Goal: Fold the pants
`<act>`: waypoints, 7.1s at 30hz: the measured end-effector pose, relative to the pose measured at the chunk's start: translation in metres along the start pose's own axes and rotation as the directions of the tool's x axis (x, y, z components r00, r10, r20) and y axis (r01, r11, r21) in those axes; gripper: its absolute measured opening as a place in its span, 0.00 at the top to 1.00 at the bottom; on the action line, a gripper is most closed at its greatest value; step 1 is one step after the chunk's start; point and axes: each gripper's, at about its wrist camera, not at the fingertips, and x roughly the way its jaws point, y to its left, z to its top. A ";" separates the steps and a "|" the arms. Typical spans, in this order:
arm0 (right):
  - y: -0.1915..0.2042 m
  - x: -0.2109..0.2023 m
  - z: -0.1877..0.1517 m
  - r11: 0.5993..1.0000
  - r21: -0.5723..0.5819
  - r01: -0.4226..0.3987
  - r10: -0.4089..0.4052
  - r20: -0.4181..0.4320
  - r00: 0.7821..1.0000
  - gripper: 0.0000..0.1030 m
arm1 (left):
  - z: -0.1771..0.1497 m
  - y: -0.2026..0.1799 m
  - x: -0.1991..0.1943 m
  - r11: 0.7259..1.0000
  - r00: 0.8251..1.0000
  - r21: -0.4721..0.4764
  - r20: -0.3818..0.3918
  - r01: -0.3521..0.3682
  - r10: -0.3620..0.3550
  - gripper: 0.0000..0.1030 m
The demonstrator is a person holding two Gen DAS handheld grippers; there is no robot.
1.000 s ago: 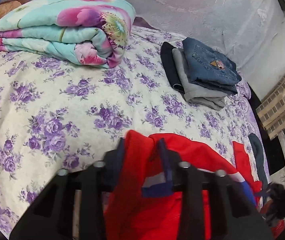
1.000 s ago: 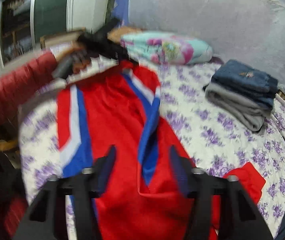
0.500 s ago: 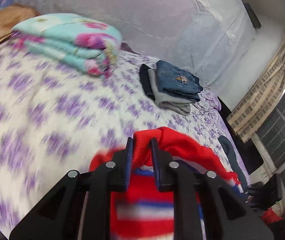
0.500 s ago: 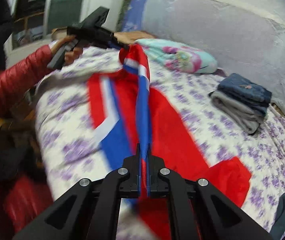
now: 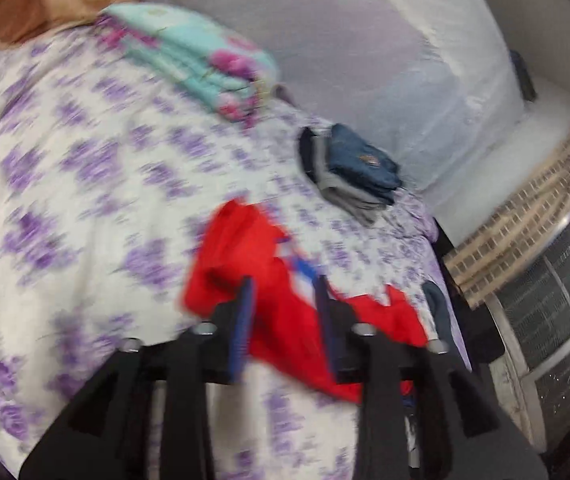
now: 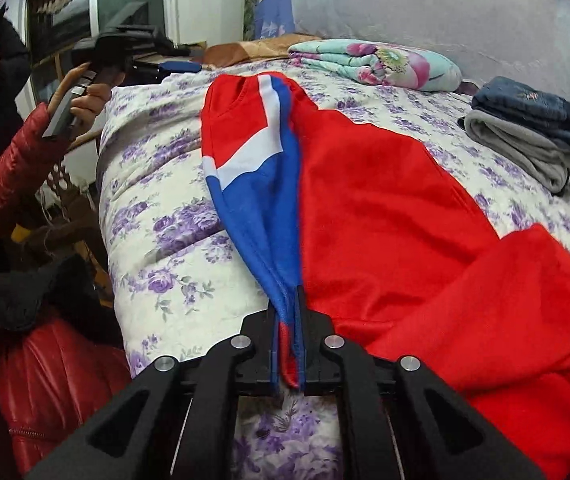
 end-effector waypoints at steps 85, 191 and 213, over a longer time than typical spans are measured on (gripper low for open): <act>-0.166 0.019 0.047 0.714 0.585 0.385 -0.271 -0.277 0.922 0.85 | -0.051 -0.055 0.114 0.901 0.945 0.287 0.074 -0.325 0.318 0.04; -0.125 -0.151 -0.142 0.477 0.865 0.157 -0.330 0.011 0.944 0.13 | -0.083 -0.110 0.115 0.783 0.836 0.300 0.257 -0.545 0.484 0.04; -0.154 -0.148 -0.163 0.300 0.954 -0.027 -0.368 0.142 0.919 0.13 | -0.061 -0.012 0.062 0.899 0.885 0.004 0.180 -0.438 0.430 0.04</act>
